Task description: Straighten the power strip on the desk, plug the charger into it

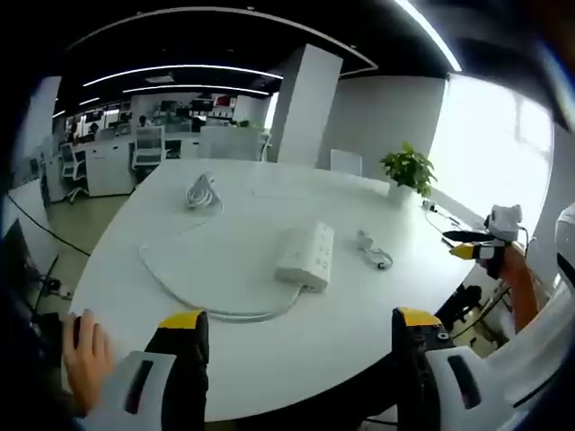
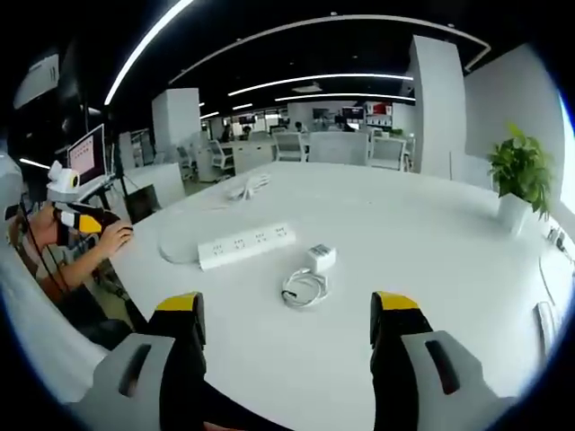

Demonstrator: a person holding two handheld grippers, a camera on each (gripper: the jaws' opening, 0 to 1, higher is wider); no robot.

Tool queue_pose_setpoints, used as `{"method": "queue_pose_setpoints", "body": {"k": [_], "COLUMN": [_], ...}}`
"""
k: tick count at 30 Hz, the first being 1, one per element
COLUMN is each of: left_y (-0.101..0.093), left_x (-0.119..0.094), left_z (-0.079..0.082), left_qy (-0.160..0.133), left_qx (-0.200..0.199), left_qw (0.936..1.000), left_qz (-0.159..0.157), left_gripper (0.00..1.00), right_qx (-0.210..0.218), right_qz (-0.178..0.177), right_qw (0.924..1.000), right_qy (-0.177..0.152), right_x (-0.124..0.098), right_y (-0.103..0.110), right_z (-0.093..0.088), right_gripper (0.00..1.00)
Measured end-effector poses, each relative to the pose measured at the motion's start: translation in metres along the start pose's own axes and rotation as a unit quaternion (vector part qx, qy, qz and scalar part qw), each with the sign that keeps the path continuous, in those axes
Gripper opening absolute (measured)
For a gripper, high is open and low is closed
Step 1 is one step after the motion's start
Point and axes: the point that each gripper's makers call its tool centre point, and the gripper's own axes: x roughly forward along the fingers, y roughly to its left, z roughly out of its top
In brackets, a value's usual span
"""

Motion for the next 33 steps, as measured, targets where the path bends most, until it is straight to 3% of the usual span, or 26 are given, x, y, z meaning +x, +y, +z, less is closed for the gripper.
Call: {"method": "queue_pose_setpoints", "body": {"k": [11, 27, 33], "left_y": [0.000, -0.002, 0.001], "left_x": [-0.005, 0.004, 0.005], "left_z": [0.005, 0.003, 0.001], "left_qy": [-0.011, 0.010, 0.016], "left_qx": [0.000, 0.038, 0.041], "left_qw": [0.9999, 0.9992, 0.9989], "left_qz": [0.001, 0.005, 0.016], "left_gripper": [0.87, 0.94, 0.96], "right_qx": [-0.008, -0.022, -0.025], "right_qz": [-0.001, 0.003, 0.004], "right_qw": [1.0000, 0.9997, 0.9996], "right_qy": [0.002, 0.013, 0.011], "right_x": [0.000, 0.001, 0.003], "right_y": [0.002, 0.009, 0.012], "right_z": [0.003, 0.002, 0.004], "right_gripper": [0.76, 0.77, 0.91]}}
